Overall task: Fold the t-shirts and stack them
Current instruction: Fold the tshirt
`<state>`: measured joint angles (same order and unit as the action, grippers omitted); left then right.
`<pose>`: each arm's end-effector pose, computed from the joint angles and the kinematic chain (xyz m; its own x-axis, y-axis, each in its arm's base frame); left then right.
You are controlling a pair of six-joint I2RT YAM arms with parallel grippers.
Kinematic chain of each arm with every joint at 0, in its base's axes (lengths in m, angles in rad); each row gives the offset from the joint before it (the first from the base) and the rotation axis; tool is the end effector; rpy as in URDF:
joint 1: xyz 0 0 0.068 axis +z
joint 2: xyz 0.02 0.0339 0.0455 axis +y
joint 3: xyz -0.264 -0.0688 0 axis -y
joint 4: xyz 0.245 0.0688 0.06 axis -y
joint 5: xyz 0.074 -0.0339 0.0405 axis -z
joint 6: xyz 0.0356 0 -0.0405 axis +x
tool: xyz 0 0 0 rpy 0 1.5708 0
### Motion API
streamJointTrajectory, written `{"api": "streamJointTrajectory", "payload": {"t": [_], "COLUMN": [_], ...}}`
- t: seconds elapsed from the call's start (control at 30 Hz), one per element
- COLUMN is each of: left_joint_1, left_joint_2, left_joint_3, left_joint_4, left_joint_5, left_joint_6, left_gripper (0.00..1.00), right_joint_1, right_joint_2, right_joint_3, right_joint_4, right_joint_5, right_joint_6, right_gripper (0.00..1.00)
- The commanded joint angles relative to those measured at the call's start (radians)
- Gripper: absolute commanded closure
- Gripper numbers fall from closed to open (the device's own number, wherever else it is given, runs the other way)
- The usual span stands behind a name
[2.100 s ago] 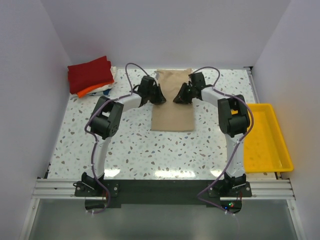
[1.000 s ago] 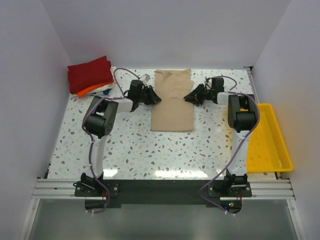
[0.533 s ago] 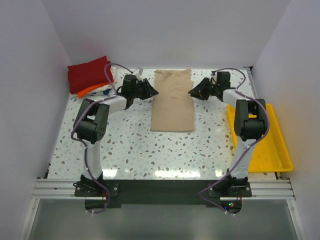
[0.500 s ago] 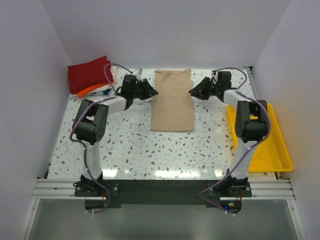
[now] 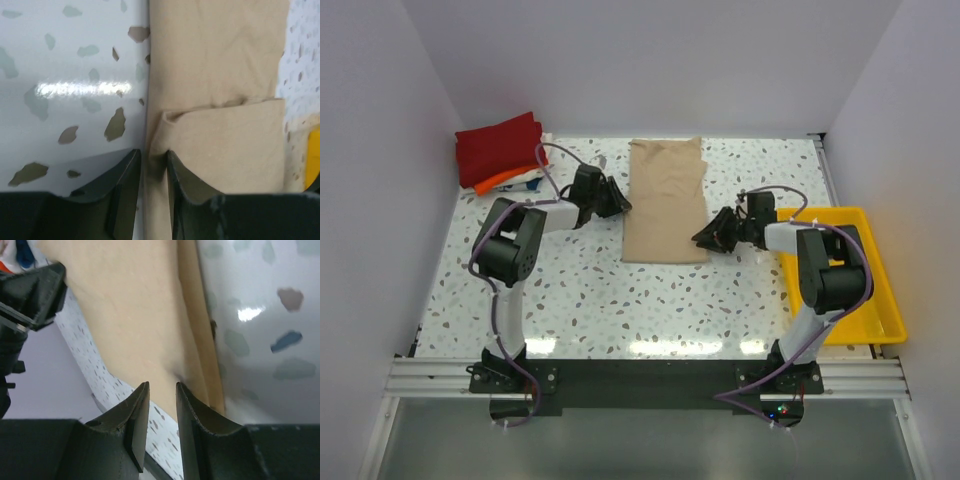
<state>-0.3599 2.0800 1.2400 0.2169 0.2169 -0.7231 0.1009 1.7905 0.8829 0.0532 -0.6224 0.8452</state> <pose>0.4140 -0.1640 0.1381 -0.7453 -0.4100 -0.5258 0.0191 0.7751 -0.6315 0.3394 0.0552 0.1374 -0.8441 0.5255 -0.1068 0.2543 0.5676 0.7830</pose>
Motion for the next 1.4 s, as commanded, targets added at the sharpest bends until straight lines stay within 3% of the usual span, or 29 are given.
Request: {"api": "streamJointTrajectory", "payload": {"t": [0.0,0.4,0.77,0.97,1.1,1.37], "left_joint_1": [0.007,0.009,0.026,0.026,0.016,-0.028], "left_joint_2": [0.034,0.045,-0.135,-0.288,-0.408,-0.498], "left_joint_3": [0.036,0.064,0.079,-0.066,-0.276,-0.477], "left_joint_4": [-0.043,-0.109,-0.255,-0.324,-0.269,-0.145], "left_joint_5": [-0.042,-0.071,-0.105,-0.079,0.011,0.13], "left_joint_6": [-0.009,0.002,0.033,0.031,0.011,0.004], "left_gripper": [0.67,0.68,0.6,0.56,0.54,0.5], "right_joint_1": [0.0,-0.001,-0.001,0.0,0.0,0.008], "right_joint_2": [-0.089,-0.114,-0.213,-0.338,-0.39,-0.347], "right_joint_3": [-0.083,-0.196,-0.121,-0.113,-0.148,-0.211], "right_joint_4": [0.05,-0.016,-0.134,-0.269,-0.283,-0.219], "right_joint_5": [-0.002,0.078,0.059,0.143,0.156,0.159], "right_joint_6": [-0.008,-0.095,-0.124,-0.161,-0.172,-0.169], "right_gripper": [0.68,0.68,0.67,0.64,0.58,0.57]}}
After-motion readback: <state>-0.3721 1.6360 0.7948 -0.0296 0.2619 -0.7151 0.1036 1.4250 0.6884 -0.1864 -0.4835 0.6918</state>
